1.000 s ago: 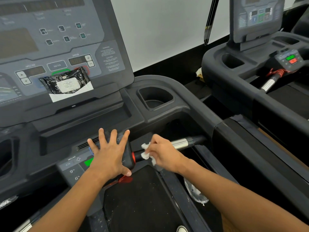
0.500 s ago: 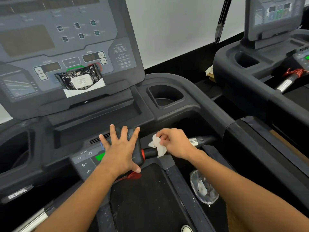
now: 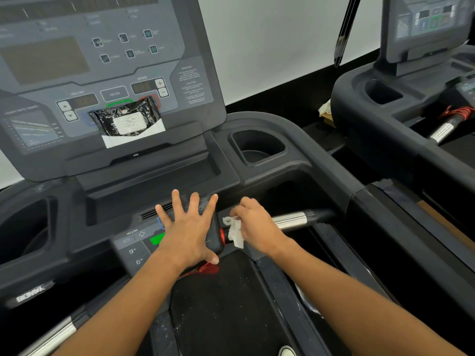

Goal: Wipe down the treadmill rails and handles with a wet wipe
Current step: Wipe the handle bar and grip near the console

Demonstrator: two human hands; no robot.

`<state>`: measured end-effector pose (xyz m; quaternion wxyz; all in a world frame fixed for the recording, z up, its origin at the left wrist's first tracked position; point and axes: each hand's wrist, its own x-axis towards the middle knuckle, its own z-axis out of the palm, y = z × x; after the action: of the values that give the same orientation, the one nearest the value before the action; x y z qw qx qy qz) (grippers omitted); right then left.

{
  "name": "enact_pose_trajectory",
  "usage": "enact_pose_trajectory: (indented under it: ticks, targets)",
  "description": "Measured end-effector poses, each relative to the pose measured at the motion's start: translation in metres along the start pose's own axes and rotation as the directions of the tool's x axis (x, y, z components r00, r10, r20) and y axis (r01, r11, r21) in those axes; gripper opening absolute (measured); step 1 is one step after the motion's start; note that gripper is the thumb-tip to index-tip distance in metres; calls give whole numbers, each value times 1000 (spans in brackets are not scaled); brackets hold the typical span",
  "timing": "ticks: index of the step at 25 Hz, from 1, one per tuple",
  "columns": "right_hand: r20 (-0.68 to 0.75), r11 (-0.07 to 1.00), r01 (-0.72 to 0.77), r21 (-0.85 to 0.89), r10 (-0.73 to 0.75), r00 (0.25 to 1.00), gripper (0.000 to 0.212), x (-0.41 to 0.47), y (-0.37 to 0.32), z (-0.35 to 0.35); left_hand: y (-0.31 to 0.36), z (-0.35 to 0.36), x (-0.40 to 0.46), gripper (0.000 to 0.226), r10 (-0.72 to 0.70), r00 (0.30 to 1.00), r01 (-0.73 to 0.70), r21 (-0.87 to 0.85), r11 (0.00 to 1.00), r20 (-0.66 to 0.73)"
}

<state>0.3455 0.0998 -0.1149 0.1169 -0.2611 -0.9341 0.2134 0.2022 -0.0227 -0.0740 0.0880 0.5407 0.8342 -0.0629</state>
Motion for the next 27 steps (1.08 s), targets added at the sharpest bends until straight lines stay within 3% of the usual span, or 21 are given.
enact_pose_trajectory:
  ticks: [2, 5, 8, 12, 17, 20, 24, 27]
  targets:
    - [12, 1000, 9, 26, -10, 1000, 37, -1, -4, 2, 1, 0, 0, 149, 3, 1000, -3, 7, 1000, -4]
    - [162, 998, 23, 66, -34, 986, 35, -9, -10, 1, 0, 1, 1, 149, 6, 1000, -6, 1, 1000, -6]
    - [244, 997, 32, -76, -12, 970, 43, -20, -22, 11, -1, -1, 0, 149, 6, 1000, -6, 2, 1000, 2]
    - [191, 976, 127, -175, -93, 977, 62, -29, -16, 14, -1, -1, 0, 149, 1, 1000, -1, 0, 1000, 1]
    - [104, 956, 145, -255, -122, 987, 68, -47, 51, -8, 0, -3, -1, 150, -7, 1000, 7, -4, 1000, 12]
    - [42, 946, 40, -323, -28, 999, 64, -67, 107, -30, 1, -4, -1, 150, -6, 1000, 6, 3, 1000, 18]
    - [76, 895, -64, -442, 108, 991, 61, -83, 165, -58, 2, -3, 1, 150, -8, 1000, 8, 7, 1000, 19]
    - [-143, 913, -321, -252, 293, 946, 61, -83, 136, -35, 2, -3, 2, 150, -13, 1000, 13, 12, 1000, 15]
